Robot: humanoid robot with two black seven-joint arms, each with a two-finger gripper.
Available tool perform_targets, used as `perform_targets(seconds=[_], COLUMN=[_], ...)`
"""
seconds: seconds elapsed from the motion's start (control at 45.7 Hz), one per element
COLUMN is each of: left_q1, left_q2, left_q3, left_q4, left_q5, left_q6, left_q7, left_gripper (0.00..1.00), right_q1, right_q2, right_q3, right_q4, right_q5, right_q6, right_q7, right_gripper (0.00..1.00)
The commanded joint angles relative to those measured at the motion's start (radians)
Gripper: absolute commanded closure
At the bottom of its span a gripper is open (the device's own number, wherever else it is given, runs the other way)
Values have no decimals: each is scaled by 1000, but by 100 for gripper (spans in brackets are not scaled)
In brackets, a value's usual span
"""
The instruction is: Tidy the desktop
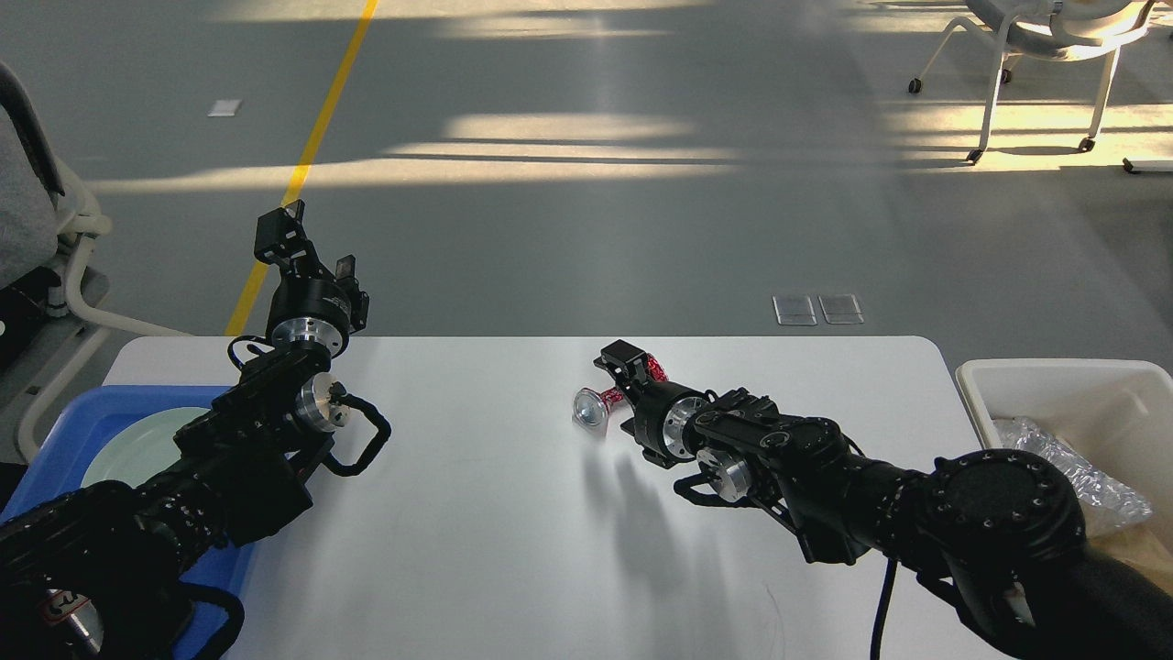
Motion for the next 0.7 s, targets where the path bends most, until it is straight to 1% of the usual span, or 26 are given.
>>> perform_targets(seconds=[0.0,0.175,0.394,0.591,0.678], left_q1=[0,0,0,0,0], left_q2=[0,0,0,0,0], left_q3=[0,0,0,0,0], left_q4=[0,0,0,0,0], left_q5=[0,0,0,0,0], left_q6=[-1,-1,-1,-1,-1], left_q7=[0,0,0,0,0], left_gripper=[4,4,4,4,4], right_q1=[-3,-5,17,86,114], right_q2=[0,2,0,-5,-32], right_q3=[0,-12,-86,-109,-139], right_q4=[-1,-3,9,20,37], right_q5=[1,-19,-57,-57,-57], right_q6=[1,5,37,137,195], right_q7=[1,3,3,3,3], right_gripper=[0,0,0,0,0])
